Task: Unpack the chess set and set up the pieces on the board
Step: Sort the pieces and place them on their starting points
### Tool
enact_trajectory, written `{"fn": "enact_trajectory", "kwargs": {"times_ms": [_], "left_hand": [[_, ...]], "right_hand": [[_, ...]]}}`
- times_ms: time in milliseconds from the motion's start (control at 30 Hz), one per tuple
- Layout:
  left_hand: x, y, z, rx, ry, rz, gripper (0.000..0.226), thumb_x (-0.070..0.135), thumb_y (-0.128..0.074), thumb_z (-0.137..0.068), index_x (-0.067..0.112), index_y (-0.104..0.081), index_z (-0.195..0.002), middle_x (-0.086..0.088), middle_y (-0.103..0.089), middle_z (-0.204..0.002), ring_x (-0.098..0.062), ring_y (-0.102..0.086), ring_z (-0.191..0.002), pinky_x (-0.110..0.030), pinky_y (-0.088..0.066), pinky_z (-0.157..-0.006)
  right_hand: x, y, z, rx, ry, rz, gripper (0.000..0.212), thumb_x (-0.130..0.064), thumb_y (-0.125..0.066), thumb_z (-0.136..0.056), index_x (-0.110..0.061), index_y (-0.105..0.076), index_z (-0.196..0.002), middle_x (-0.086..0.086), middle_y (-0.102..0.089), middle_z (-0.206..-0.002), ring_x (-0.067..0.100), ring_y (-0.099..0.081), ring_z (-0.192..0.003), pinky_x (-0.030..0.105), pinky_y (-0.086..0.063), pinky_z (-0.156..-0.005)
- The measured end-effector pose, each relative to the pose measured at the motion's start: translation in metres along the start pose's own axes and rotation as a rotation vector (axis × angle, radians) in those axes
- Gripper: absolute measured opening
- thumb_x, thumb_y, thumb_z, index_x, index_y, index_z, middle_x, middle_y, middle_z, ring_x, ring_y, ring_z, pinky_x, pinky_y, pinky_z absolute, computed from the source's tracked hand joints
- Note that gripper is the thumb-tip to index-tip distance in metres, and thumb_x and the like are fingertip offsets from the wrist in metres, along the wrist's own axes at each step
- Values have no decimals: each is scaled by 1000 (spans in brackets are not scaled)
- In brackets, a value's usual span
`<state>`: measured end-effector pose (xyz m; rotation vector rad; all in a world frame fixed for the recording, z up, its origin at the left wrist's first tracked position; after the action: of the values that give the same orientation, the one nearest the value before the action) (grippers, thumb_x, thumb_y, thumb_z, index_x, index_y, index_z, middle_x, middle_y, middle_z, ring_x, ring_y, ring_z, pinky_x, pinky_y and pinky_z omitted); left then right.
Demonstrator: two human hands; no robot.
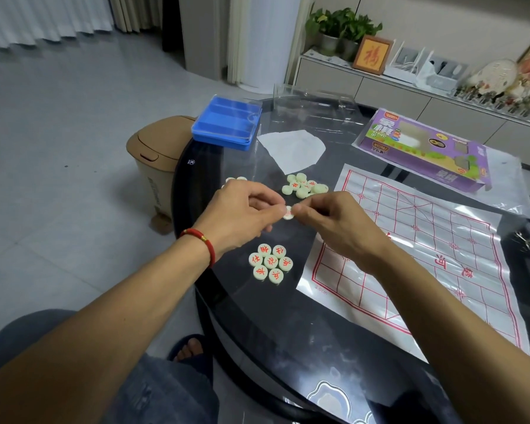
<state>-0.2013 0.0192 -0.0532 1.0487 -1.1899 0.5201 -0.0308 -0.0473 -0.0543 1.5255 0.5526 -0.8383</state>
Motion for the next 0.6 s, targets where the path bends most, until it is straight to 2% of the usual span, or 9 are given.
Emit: {"fn": "enact_trajectory", "kwargs": {"times_ms": [100,200,267,333,400,467,600], "left_hand": [[-1,0,1,-34,-1,-14,3,20,-77,-87,22,-76,-89,0,-74,-72,-14,-73,-68,-22,-53,-59],[-4,5,-1,35,-25,-151,2,27,-74,-86,27,-76,-84,7,-71,-70,-7,-69,-68,-21,-53,-62],[-5,9,-2,102,-43,-270,5,27,-70,-87,28,-75,-86,9,-69,-70,-4,-66,-69,-15,-50,-64],[-7,10,-2,117,-48,-316,10,22,-67,-87,27,-75,-89,9,-68,-73,-3,-64,-69,-12,-48,-64],[-8,9,-2,108,-54,-342,13,19,-66,-87,26,-76,-92,9,-68,-75,-2,-62,-70,-15,-52,-69],[-6,6,-2,94,-72,-354,14,18,-65,-88,25,-75,-95,9,-67,-77,-3,-61,-70,-20,-55,-74],[-3,1,-2,85,-107,-371,16,16,-64,-88,23,-75,-98,10,-65,-78,-2,-59,-69,-20,-55,-75]], "right_hand": [[-2,-3,0,-30,18,30,27,-34,-61,-99,-14,-78,-94,5,-70,-80,20,-62,-73,31,-50,-64],[1,-2,-1,-38,96,363,29,-38,-61,-98,-13,-76,-93,4,-70,-82,20,-63,-72,37,-53,-65],[3,3,-1,-72,100,539,29,-39,-63,-97,-14,-72,-86,4,-68,-78,18,-61,-67,35,-49,-59],[3,8,3,-175,62,554,29,-40,-65,-95,-15,-70,-82,1,-67,-76,15,-61,-65,29,-47,-56],[-2,5,7,-256,70,601,30,-42,-65,-94,-14,-72,-86,1,-69,-80,15,-64,-68,32,-56,-63],[-7,0,8,-260,132,682,31,-44,-64,-94,-14,-73,-90,2,-71,-83,15,-65,-70,35,-60,-69],[-12,-7,5,-259,246,764,26,-43,-66,-94,-18,-73,-91,0,-69,-83,13,-62,-69,35,-59,-67]]}}
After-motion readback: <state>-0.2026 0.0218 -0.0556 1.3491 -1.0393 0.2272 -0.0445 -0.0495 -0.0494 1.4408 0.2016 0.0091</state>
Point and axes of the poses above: each hand's wrist, its own z-axis away from the middle knuckle, its own y-axis out of the back of the hand, x = y × z, the point moved 3 cm from there along -z, towards the middle knuckle
